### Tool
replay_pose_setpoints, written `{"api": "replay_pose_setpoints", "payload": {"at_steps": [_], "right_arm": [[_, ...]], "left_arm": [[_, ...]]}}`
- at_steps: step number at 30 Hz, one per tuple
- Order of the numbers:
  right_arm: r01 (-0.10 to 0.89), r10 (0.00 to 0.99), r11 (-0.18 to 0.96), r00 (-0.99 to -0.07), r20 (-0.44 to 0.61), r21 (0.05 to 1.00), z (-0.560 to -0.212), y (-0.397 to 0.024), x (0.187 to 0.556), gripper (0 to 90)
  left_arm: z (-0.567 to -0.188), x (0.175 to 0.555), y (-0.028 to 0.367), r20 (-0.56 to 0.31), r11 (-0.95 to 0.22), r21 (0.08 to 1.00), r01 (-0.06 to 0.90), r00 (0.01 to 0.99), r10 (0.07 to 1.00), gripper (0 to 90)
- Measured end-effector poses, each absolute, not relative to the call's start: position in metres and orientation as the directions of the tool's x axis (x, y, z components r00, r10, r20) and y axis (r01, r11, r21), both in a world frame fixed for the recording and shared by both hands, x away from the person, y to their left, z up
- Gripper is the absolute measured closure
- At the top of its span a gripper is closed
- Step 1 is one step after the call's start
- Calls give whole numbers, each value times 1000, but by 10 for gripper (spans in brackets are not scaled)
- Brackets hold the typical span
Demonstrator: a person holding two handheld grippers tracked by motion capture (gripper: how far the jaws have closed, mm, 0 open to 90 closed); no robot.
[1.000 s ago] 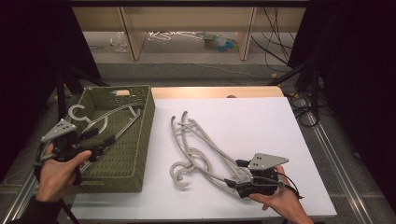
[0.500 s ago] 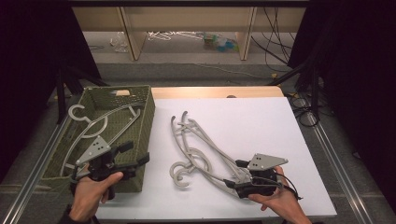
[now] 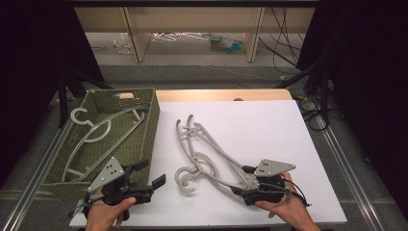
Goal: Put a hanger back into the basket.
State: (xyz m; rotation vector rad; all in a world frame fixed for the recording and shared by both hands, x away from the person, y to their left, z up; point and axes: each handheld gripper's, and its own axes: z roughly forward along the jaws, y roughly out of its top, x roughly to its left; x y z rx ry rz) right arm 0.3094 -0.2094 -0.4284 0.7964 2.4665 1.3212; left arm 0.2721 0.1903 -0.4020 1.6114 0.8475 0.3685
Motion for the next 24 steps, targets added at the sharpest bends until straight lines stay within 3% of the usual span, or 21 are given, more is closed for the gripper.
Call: {"api": "replay_pose_setpoints", "payload": {"at_steps": [12, 24], "right_arm": [[350, 556, 473, -830, 35, 808, -434, -199, 314, 223], [366, 528, 598, -849, -7, 713, -451, -168, 332, 242]], "left_arm": [[-423, 264, 180, -198, -56, 947, 316, 714, 672, 166], [-423, 261, 177, -182, -70, 949, 307, 717, 673, 167]]}}
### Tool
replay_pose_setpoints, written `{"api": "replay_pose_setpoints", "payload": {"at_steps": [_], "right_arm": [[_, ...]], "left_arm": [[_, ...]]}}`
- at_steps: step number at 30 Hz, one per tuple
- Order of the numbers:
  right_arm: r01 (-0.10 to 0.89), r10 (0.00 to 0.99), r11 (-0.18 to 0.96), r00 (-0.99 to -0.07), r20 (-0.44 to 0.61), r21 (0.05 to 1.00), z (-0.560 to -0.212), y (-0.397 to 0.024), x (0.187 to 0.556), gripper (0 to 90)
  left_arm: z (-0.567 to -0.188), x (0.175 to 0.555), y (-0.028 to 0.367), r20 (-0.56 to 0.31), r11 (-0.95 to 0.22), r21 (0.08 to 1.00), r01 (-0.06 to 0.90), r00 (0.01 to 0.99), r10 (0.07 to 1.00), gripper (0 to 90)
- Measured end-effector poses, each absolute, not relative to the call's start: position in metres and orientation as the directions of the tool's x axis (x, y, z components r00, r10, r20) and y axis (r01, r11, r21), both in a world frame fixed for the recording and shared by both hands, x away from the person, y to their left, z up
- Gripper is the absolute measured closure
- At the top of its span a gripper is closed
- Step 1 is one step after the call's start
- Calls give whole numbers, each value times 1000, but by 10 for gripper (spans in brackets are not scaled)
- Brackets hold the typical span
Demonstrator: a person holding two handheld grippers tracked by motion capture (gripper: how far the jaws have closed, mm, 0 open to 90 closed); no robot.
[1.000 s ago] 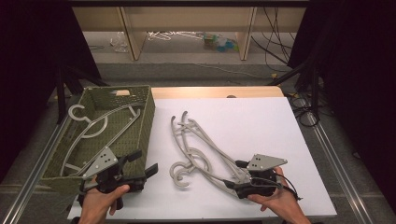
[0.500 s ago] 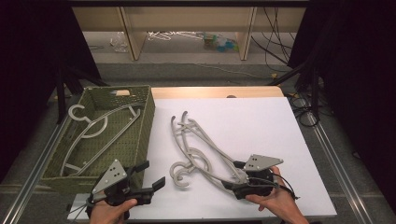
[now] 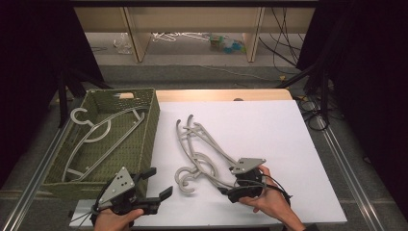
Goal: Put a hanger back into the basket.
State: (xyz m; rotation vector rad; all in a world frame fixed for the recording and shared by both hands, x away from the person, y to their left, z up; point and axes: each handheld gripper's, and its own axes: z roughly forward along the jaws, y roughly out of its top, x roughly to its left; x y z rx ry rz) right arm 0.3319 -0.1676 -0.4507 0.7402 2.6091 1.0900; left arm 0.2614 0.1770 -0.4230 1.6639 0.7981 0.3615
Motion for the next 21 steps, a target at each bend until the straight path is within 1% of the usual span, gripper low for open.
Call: {"api": "replay_pose_setpoints", "payload": {"at_steps": [2, 4, 5, 6, 8, 11, 14, 21], "right_arm": [[362, 519, 621, -855, -19, 695, -455, -160, 333, 269], [366, 512, 647, -859, -26, 669, -459, -154, 336, 285], [376, 505, 665, -863, -17, 645, -460, -152, 338, 309], [387, 514, 658, -857, -11, 646, -461, -150, 339, 326], [405, 519, 670, -855, -1, 623, -464, -147, 343, 374], [431, 526, 679, -850, 15, 594, -468, -144, 348, 438], [454, 527, 688, -849, 41, 566, -470, -144, 352, 519], [483, 517, 698, -851, 95, 528, -472, -139, 357, 670]], "left_arm": [[-423, 263, 177, -170, -82, 951, 298, 727, 666, 167], [-423, 262, 176, -180, -77, 948, 307, 723, 667, 167], [-424, 262, 176, -181, -76, 949, 307, 724, 666, 167], [-424, 262, 175, -185, -70, 950, 306, 727, 661, 167], [-423, 263, 176, -162, -92, 952, 291, 736, 657, 167], [-424, 264, 176, -171, -80, 954, 288, 745, 645, 168], [-424, 264, 176, -174, -86, 949, 302, 736, 654, 168], [-423, 265, 177, -172, -84, 952, 295, 741, 649, 170]]}}
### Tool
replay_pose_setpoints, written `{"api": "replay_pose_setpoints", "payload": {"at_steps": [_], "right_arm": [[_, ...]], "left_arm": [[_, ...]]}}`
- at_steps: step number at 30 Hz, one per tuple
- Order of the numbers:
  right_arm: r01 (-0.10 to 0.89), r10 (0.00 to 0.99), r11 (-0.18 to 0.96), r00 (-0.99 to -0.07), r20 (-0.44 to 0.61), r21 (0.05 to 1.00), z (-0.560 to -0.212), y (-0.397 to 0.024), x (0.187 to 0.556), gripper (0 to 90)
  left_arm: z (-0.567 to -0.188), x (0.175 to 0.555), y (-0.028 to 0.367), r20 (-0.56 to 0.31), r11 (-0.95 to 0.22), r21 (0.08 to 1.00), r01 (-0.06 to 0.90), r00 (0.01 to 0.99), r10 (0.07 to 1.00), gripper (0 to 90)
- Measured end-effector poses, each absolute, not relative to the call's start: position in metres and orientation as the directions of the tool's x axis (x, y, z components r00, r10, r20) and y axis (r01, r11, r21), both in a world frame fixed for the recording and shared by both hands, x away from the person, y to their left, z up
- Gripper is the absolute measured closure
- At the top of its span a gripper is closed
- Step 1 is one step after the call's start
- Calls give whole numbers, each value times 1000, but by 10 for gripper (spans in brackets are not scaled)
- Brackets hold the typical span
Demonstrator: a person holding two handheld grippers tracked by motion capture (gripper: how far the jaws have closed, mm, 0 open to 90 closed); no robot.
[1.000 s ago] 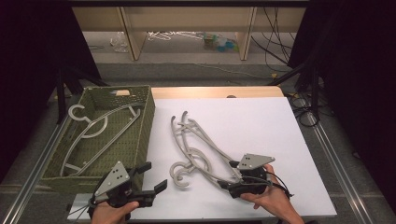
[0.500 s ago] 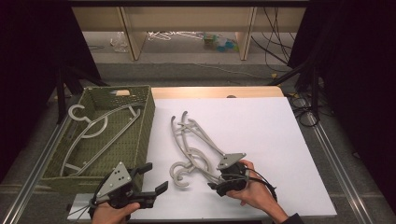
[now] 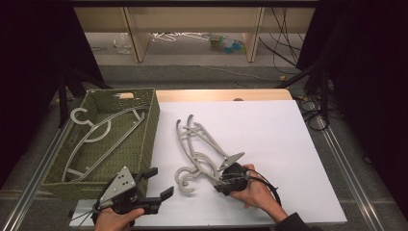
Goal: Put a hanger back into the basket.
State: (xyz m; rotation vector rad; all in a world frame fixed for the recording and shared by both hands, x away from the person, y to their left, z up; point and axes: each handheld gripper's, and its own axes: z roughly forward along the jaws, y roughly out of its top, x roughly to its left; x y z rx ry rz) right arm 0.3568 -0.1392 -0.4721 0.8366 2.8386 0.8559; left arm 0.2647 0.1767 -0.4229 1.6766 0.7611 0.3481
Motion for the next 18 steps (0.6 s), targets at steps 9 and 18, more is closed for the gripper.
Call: {"api": "replay_pose_setpoints", "payload": {"at_steps": [9, 18], "right_arm": [[472, 488, 713, -865, 116, 519, -468, -138, 359, 793], [356, 400, 772, -916, 32, 527, -447, -147, 357, 815]], "left_arm": [[-423, 265, 178, -160, -96, 952, 291, 739, 654, 176], [-421, 265, 178, -134, -121, 954, 276, 747, 651, 182]]}}
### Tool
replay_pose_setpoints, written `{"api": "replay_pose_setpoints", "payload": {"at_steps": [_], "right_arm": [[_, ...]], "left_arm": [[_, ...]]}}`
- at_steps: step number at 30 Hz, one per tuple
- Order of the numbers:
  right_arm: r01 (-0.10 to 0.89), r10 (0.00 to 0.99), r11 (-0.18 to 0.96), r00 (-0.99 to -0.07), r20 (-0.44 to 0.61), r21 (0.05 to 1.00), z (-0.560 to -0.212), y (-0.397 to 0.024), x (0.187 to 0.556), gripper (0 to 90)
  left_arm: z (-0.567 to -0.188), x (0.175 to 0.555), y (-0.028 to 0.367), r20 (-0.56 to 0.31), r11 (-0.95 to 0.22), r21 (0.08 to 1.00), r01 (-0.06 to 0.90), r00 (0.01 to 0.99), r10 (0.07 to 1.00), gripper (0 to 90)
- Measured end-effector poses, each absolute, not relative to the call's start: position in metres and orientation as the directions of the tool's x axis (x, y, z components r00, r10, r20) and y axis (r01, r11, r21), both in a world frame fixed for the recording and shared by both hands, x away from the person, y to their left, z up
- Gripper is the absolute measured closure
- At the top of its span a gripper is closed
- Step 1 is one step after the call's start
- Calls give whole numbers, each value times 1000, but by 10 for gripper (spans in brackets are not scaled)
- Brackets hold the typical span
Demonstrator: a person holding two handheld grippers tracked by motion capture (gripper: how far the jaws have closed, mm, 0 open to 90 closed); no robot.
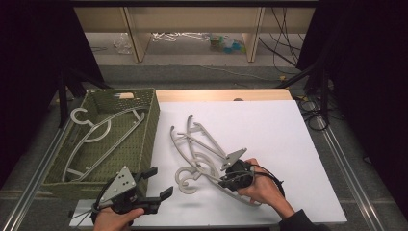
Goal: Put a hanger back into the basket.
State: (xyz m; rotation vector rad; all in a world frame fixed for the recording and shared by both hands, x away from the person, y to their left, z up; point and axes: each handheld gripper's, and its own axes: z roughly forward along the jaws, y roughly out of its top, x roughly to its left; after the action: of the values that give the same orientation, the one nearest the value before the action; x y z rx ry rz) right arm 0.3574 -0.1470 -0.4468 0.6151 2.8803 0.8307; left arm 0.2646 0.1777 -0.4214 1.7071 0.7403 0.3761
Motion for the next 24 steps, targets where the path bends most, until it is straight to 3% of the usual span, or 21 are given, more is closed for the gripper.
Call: {"api": "replay_pose_setpoints", "payload": {"at_steps": [4, 12, 19, 24], "right_arm": [[289, 345, 795, -939, -5, 534, -439, -153, 355, 817], [238, 271, 809, -962, 19, 537, -427, -170, 350, 818], [192, 207, 821, -978, 32, 537, -418, -176, 340, 818], [171, 175, 824, -984, 44, 539, -414, -176, 335, 818]], "left_arm": [[-421, 264, 176, -149, -110, 950, 292, 735, 661, 187], [-422, 268, 169, -108, -161, 947, 277, 750, 653, 222], [-427, 281, 156, -68, -256, 927, 274, 795, 603, 260], [-432, 290, 143, 12, -370, 899, 235, 831, 556, 296]]}}
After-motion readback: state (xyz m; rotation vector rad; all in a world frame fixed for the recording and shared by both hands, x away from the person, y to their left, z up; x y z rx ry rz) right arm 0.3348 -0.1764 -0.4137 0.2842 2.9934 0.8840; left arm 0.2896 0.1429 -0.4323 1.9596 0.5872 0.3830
